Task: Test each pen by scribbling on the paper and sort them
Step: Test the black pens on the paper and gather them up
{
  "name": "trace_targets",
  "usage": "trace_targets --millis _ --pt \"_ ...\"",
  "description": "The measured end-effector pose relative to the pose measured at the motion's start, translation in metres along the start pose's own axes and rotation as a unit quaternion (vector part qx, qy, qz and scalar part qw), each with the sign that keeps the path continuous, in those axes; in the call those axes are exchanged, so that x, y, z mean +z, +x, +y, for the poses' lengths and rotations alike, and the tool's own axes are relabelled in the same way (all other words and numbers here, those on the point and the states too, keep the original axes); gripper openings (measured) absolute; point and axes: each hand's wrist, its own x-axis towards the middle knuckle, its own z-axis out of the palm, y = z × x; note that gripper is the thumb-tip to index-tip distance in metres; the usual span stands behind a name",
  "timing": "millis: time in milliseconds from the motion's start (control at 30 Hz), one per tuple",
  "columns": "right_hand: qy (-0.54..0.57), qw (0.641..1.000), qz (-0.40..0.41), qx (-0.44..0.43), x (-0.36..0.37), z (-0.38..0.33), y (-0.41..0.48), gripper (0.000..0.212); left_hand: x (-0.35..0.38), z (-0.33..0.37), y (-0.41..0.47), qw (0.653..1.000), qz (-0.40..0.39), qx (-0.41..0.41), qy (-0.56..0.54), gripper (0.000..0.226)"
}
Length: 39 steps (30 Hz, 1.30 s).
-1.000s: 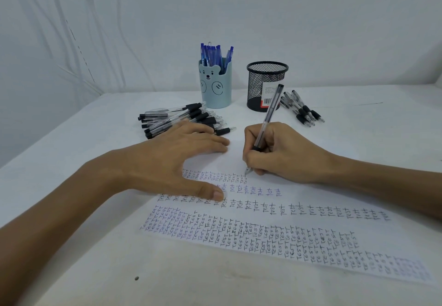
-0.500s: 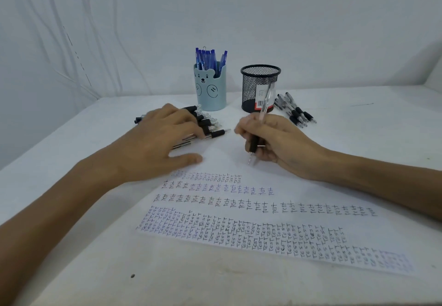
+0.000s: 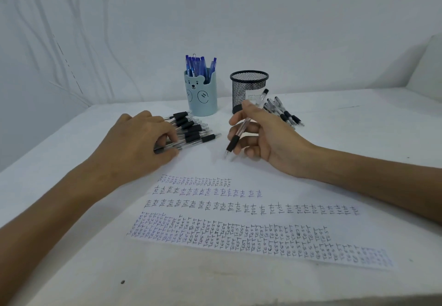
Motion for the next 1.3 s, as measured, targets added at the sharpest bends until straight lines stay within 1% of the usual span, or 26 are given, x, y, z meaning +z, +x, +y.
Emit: trace_targets --millis 33,100,200,267,333,400,467,500,533,600,700,867,967,1100,1167,1267,1300 --pt "-0.016 1.000 0.003 0.001 -0.001 -0.003 0.001 0.042 0.000 0.000 0.000 1.000 0.002 -0.002 -0.007 0.013" --pt "-0.106 0.994 0.026 -0.009 -0.008 -0.008 0.005 0.044 0.000 0.002 0.000 1.000 0.007 -0.003 -0.017 0.016" --pt "-0.281 0.958 0.050 -0.012 -0.023 -0.020 0.012 0.045 0.002 0.003 0.000 0.999 0.010 -0.006 -0.037 0.021" --pt "-0.344 0.937 0.055 -0.005 -0.035 -0.028 0.018 0.036 0.003 0.002 0.000 0.999 0.007 -0.007 -0.047 0.021" --pt "-0.385 0.919 0.089 -0.001 -0.048 -0.035 0.024 0.026 0.005 0.002 -0.001 0.998 0.004 -0.006 -0.056 0.020" --pt "-0.448 0.884 0.135 -0.005 -0.062 -0.039 0.031 0.028 0.006 0.003 -0.001 0.998 0.007 -0.005 -0.063 0.021" --pt "-0.514 0.840 0.172 -0.009 -0.076 -0.044 0.040 0.039 0.006 0.005 -0.001 0.998 0.015 -0.002 -0.061 0.021" --pt "-0.538 0.823 0.183 -0.003 -0.082 -0.047 0.045 0.041 0.006 0.006 -0.001 0.998 0.017 -0.001 -0.061 0.021" --pt "-0.556 0.810 0.188 0.003 -0.088 -0.050 0.050 0.040 0.005 0.007 -0.001 0.998 0.018 -0.001 -0.063 0.020" --pt "-0.573 0.796 0.196 0.005 -0.097 -0.052 0.061 0.035 0.006 0.009 -0.001 0.998 0.017 0.001 -0.068 0.018" --pt "-0.579 0.790 0.201 -0.010 -0.102 -0.047 0.080 0.032 0.008 0.010 -0.002 0.998 0.020 0.004 -0.063 0.016" --pt "-0.610 0.769 0.189 -0.023 -0.098 -0.035 0.099 0.042 0.006 0.012 -0.001 0.997 0.027 0.002 -0.069 0.013" --pt "-0.633 0.754 0.176 -0.028 -0.098 -0.032 0.099 0.034 0.006 0.012 -0.001 0.997 0.034 0.009 -0.069 0.011" --pt "-0.647 0.742 0.171 -0.025 -0.091 -0.042 0.088 0.031 0.006 0.013 -0.001 0.996 0.041 0.007 -0.078 0.008" --pt "-0.678 0.714 0.173 -0.019 -0.082 -0.051 0.079 0.027 0.006 0.013 0.000 0.995 0.047 0.003 -0.092 0.010" --pt "-0.749 0.645 0.150 -0.014 -0.055 -0.063 0.056 0.019 0.003 0.015 0.001 0.988 0.061 0.004 -0.139 0.022" --pt "-0.763 0.631 0.136 -0.019 -0.045 -0.065 0.048 0.021 0.002 0.017 0.001 0.987 0.065 0.008 -0.150 0.023"
